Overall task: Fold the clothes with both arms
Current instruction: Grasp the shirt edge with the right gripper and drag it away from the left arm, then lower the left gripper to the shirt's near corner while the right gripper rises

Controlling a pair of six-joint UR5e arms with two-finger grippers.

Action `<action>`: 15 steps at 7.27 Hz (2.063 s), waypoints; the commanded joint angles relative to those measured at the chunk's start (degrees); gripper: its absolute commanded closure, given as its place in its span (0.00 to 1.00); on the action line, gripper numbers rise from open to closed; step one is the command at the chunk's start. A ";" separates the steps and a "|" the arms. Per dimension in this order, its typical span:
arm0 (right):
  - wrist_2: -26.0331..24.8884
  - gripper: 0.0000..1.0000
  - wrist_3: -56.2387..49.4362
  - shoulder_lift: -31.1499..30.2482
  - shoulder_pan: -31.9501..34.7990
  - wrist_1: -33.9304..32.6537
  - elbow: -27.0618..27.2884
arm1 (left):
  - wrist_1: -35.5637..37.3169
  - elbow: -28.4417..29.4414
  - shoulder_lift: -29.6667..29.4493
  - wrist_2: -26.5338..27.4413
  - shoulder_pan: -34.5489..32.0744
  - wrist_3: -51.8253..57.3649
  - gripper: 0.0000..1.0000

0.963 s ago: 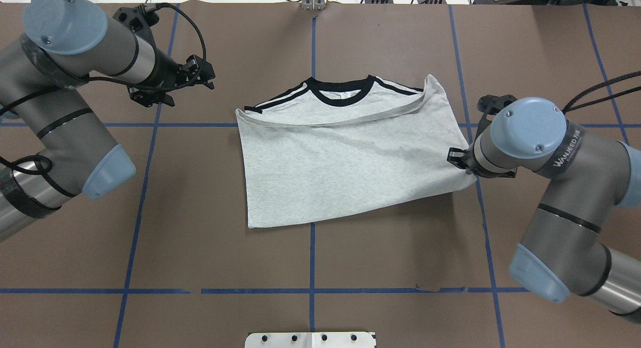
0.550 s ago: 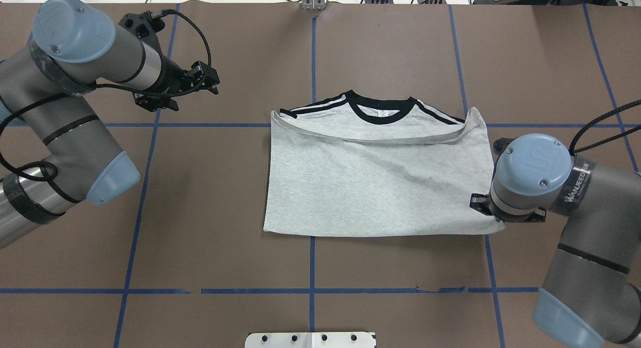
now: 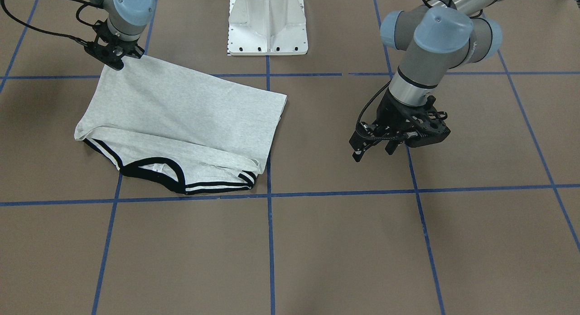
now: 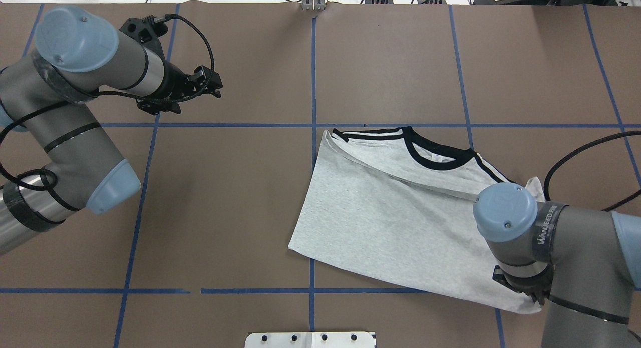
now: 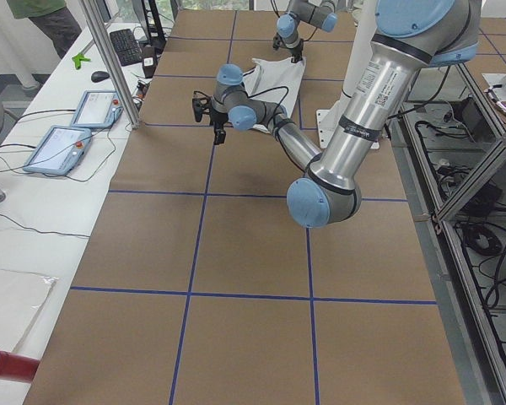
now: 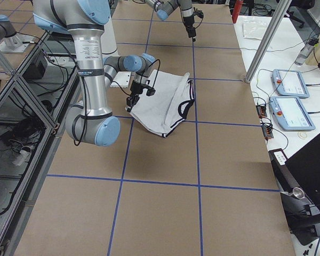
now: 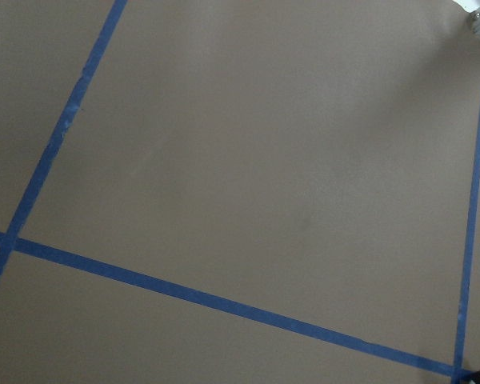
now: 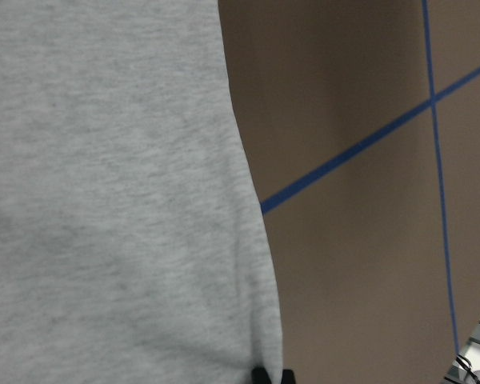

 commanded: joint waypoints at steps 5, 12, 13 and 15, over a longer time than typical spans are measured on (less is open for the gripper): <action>4.63 0.00 9.45 1.72 -8.17 -2.48 -0.86 | 1.14 -2.42 0.16 -0.03 0.74 0.00 0.00; -4.08 0.00 -15.88 14.71 19.82 -1.69 -5.95 | 1.68 -6.56 -0.89 3.46 19.60 -21.75 0.00; -3.73 0.00 -22.13 15.69 22.91 0.74 -5.96 | 1.68 -6.04 -1.59 5.05 23.91 -25.19 0.00; -1.89 0.00 -25.42 16.05 25.14 7.25 -6.23 | 1.33 -2.72 -3.52 7.08 27.81 -28.74 0.00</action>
